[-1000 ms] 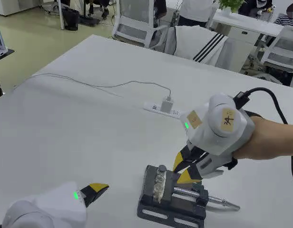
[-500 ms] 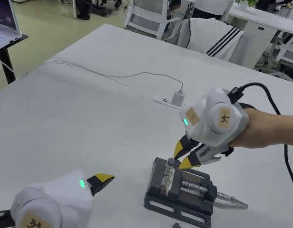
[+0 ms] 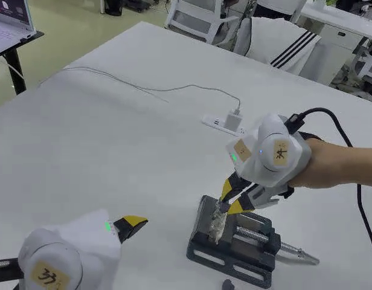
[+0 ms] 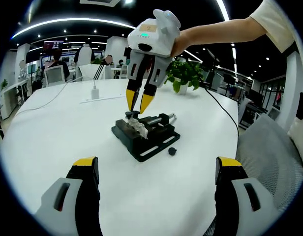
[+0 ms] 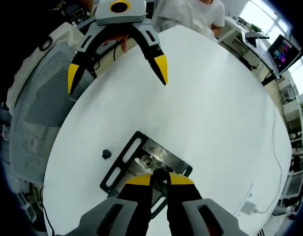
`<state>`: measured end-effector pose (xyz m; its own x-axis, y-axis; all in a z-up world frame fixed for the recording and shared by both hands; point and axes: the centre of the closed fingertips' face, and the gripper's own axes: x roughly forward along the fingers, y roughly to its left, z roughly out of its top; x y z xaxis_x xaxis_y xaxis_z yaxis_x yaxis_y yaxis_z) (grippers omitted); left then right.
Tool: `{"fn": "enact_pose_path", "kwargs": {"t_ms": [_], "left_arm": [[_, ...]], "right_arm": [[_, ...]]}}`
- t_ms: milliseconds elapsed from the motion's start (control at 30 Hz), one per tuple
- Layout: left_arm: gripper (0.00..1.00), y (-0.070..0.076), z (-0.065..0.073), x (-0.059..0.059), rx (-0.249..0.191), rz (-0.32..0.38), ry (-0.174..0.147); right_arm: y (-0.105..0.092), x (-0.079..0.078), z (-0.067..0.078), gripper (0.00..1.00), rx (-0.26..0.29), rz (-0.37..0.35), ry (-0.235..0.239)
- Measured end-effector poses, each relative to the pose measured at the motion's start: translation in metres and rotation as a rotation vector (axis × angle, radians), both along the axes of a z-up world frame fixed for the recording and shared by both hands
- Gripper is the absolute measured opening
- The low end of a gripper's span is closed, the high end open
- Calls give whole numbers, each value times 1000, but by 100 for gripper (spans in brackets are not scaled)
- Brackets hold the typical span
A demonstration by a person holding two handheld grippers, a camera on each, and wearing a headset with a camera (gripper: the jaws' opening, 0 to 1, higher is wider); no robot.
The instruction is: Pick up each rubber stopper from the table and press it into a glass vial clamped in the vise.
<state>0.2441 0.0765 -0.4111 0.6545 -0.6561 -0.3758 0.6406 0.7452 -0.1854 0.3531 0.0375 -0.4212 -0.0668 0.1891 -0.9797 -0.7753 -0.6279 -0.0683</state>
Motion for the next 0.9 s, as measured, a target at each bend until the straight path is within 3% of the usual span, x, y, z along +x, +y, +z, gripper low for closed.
{"fn": "enact_pose_path", "kwargs": {"t_ms": [900], "left_arm": [[97, -5, -5, 1, -26, -2, 12]], "right_arm": [[1, 2, -10, 5, -44, -79, 1]]}}
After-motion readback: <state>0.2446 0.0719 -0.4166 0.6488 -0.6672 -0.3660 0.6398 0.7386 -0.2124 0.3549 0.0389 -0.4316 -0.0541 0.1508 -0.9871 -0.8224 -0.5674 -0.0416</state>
